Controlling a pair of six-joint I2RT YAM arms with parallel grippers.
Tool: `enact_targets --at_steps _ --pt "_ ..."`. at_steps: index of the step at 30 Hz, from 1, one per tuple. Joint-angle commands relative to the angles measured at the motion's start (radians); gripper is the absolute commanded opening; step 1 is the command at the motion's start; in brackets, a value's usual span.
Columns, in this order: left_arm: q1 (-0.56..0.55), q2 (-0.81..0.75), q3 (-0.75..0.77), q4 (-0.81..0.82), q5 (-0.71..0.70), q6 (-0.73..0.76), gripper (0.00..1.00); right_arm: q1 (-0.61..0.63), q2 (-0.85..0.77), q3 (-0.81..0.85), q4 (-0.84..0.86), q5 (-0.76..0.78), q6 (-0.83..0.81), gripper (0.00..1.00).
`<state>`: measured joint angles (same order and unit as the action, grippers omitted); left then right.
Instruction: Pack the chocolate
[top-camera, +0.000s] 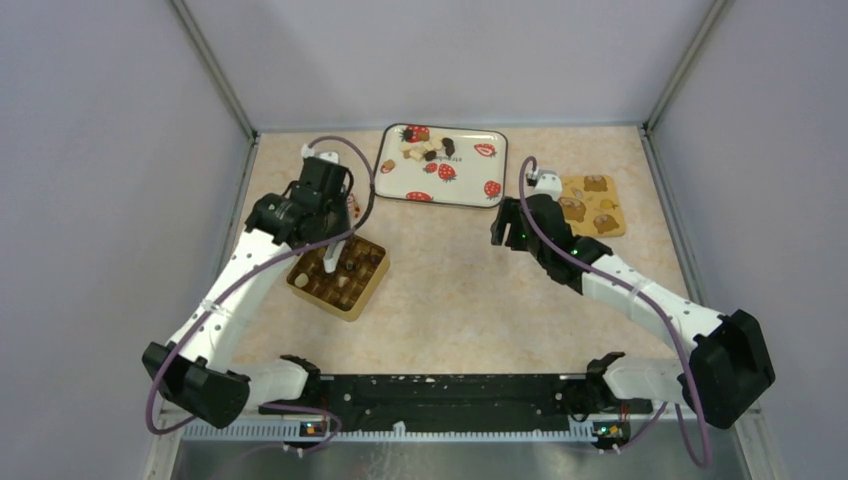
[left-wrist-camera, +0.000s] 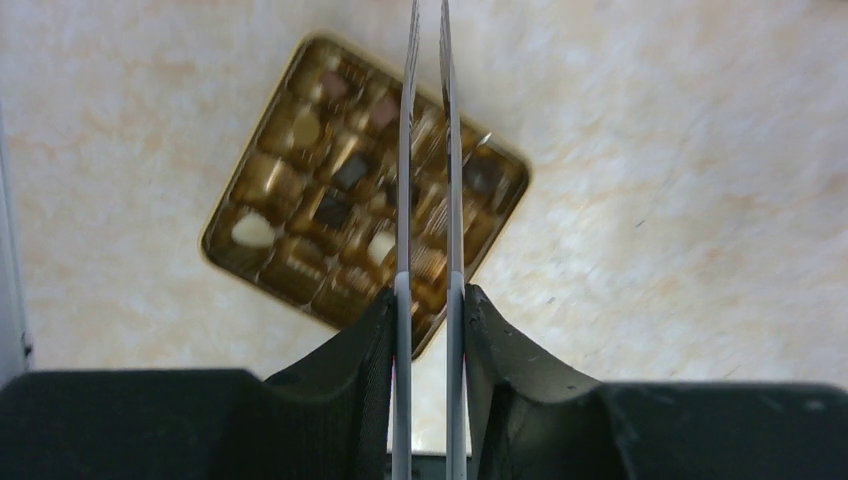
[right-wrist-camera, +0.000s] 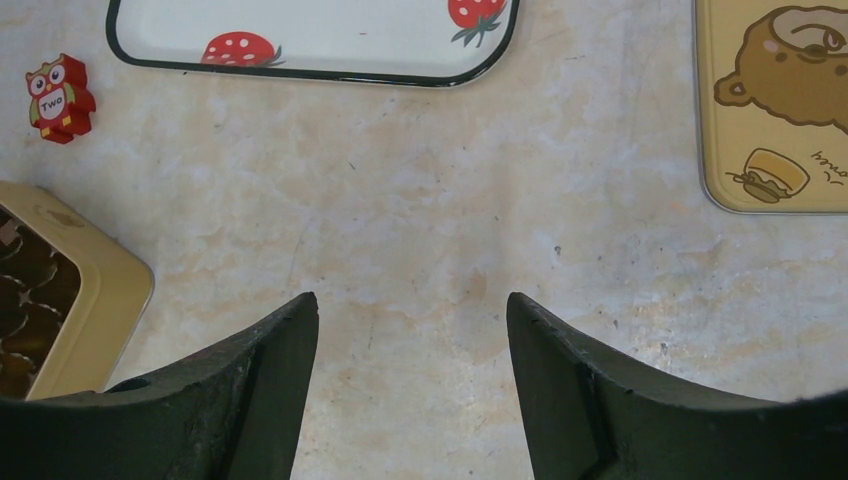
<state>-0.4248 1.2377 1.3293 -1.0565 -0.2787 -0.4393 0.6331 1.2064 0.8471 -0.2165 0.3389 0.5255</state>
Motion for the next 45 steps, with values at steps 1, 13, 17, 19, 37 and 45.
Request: enact_targets --at_steps 1,13,17,19,37,45 --pt "0.003 -0.012 0.096 0.261 0.024 0.019 0.27 0.014 -0.010 0.019 0.011 0.012 0.010 0.68" --pt "0.013 0.434 0.294 0.507 0.046 0.114 0.34 0.016 -0.057 0.046 -0.066 0.054 -0.014 0.68" --pt "0.020 0.545 0.352 0.514 0.038 0.131 0.41 0.016 -0.059 0.050 -0.068 0.054 0.000 0.68" --pt "0.025 0.585 0.376 0.510 0.034 0.134 0.43 0.016 -0.059 0.048 -0.071 0.056 0.003 0.68" --pt "0.052 0.808 0.510 0.430 -0.010 0.114 0.49 0.016 -0.017 0.052 -0.054 0.060 -0.002 0.68" --pt "0.059 0.838 0.544 0.425 -0.002 0.110 0.49 0.016 -0.007 0.049 -0.039 0.058 -0.010 0.68"
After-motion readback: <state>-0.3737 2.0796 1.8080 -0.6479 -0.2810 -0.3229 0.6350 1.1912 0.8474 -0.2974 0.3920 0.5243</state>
